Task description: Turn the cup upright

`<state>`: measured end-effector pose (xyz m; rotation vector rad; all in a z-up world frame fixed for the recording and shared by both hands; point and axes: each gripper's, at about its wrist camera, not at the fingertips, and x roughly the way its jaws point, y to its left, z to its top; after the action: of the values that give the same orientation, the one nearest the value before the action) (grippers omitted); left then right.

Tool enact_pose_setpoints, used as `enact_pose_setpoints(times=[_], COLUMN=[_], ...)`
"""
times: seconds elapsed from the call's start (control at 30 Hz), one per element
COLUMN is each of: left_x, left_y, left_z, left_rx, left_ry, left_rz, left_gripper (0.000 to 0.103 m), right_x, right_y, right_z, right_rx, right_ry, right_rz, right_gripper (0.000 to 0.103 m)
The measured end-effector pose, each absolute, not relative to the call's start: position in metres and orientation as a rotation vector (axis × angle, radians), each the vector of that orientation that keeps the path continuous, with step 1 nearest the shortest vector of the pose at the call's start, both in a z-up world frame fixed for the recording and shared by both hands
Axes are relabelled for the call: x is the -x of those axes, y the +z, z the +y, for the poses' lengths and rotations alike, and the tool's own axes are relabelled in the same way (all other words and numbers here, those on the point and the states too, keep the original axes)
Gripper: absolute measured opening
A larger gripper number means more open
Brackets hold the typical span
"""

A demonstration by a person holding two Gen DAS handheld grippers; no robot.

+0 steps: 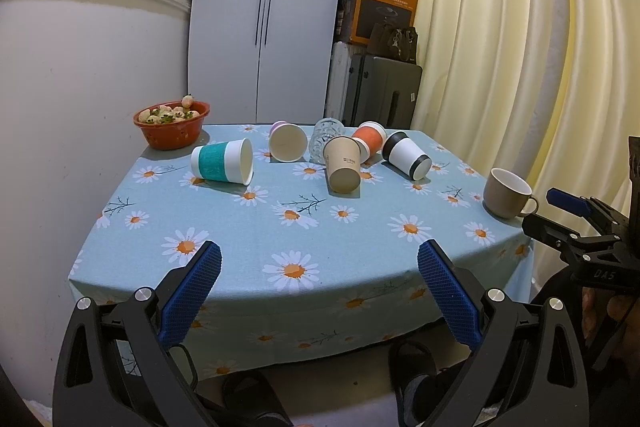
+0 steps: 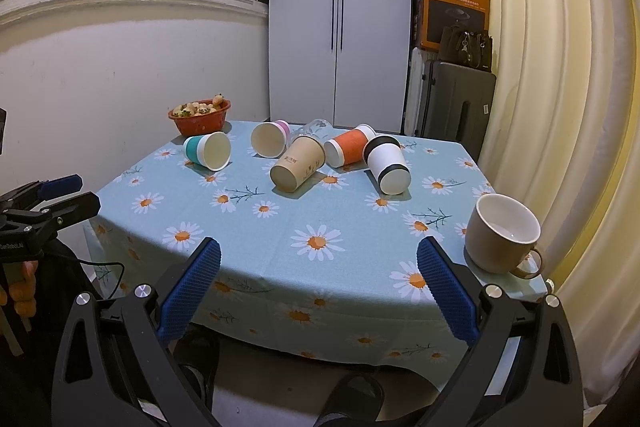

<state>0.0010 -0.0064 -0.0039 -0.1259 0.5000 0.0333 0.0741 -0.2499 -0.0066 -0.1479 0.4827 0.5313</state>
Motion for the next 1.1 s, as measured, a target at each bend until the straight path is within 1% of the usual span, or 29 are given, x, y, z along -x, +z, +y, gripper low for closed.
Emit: enact_pose_setpoints(times=[0.8,1.1], left_x=[0.000,-0.014], left_y=[-0.008,0.002], left_z=[-0.011,0.002], left_rx=[0.121,0.163], left_ry=[0.033,-0.005], left_rz=[0.517,0.540], left_gripper=[0.096,0.096], right_x=[-0.071,-0.108], right_y=[-0.006,-0.004], right_z=[-0.248,-0.247], right_rx=[0.136,0.054], right_ry=[0.580,0.649], right_rz=[0.496,0.629], right_gripper=[0.098,0.098])
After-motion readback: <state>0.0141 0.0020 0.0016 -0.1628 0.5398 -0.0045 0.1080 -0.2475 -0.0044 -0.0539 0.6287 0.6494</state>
